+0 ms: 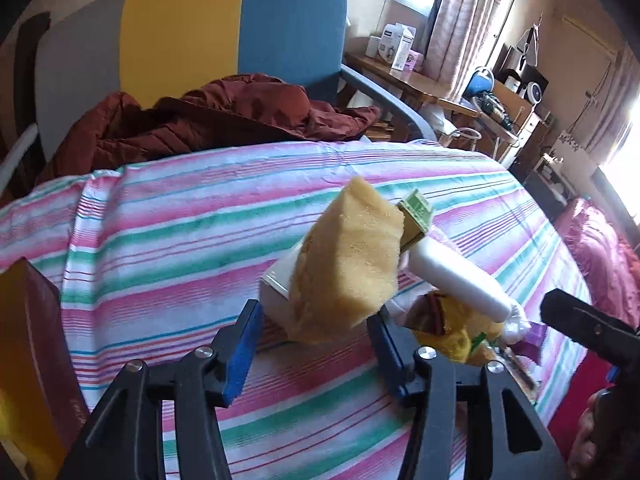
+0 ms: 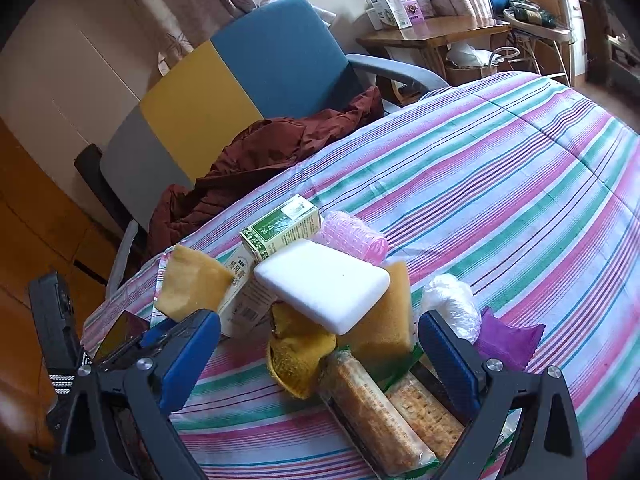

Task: Organize objects
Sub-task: 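Lift the yellow sponge with the left gripper while the right gripper grasps a green medicine box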

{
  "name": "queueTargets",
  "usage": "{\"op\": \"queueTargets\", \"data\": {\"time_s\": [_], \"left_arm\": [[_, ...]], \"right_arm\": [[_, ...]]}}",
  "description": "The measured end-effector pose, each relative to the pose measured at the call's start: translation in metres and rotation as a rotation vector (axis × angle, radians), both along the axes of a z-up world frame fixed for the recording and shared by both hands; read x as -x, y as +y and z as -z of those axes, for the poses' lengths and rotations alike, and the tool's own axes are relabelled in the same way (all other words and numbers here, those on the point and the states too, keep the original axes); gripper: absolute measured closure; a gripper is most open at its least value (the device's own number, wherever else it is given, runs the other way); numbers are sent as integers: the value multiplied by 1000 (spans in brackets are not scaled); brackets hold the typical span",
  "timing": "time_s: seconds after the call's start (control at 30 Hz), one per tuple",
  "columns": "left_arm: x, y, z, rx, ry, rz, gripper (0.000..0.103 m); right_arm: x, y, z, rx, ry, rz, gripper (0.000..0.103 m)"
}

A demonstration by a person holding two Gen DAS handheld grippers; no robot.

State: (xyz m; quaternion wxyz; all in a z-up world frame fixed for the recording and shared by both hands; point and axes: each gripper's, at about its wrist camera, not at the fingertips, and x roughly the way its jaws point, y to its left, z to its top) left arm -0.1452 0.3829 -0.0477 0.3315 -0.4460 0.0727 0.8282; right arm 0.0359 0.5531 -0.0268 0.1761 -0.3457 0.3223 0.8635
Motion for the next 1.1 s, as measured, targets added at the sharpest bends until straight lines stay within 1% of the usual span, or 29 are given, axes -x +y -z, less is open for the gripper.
{"op": "queueTargets", "data": {"time_s": [0.13,0.23,0.27,0.3,0.33,0.47,0.53,0.67,0.73,0.77,0.9,1.0,1.1], "left_arm": [[0,7,-8,34,66,16,47],[2,15,-11,46,95,44,47],[3,17,-11,44,101,56,56],[4,19,-9,47,96,68,75],[4,19,-8,48,87,75,74],[-6,3,-14,2,93,81,74],[-11,-10,-18,-20,88,72,74],[-23,-39,-22,-48,69,65,74],[-28,-55,-23,-69,44,50,74],[-30,-61,-24,-77,35,40,74],[-37,-87,-28,-114,4,7,74],[-39,-99,-33,-139,-10,-12,74],[-41,-107,-36,-149,-15,-19,74]], "right_arm": [[2,-1,0,1,-2,-11,3],[1,-1,0,3,3,-12,3],[1,-2,0,1,3,-13,3],[1,-2,-1,-1,3,-15,3],[1,-3,-1,-4,1,-17,3],[2,-8,-7,-15,13,-49,3],[10,-13,-12,-38,11,-111,3],[38,-16,-19,-98,1,-268,3],[56,-13,-21,-142,-13,-332,3],[68,-9,-20,-154,-23,-369,3],[106,10,-9,-162,-72,-448,3],[131,19,1,-172,-121,-495,3],[148,25,10,-154,-143,-524,3]]}}
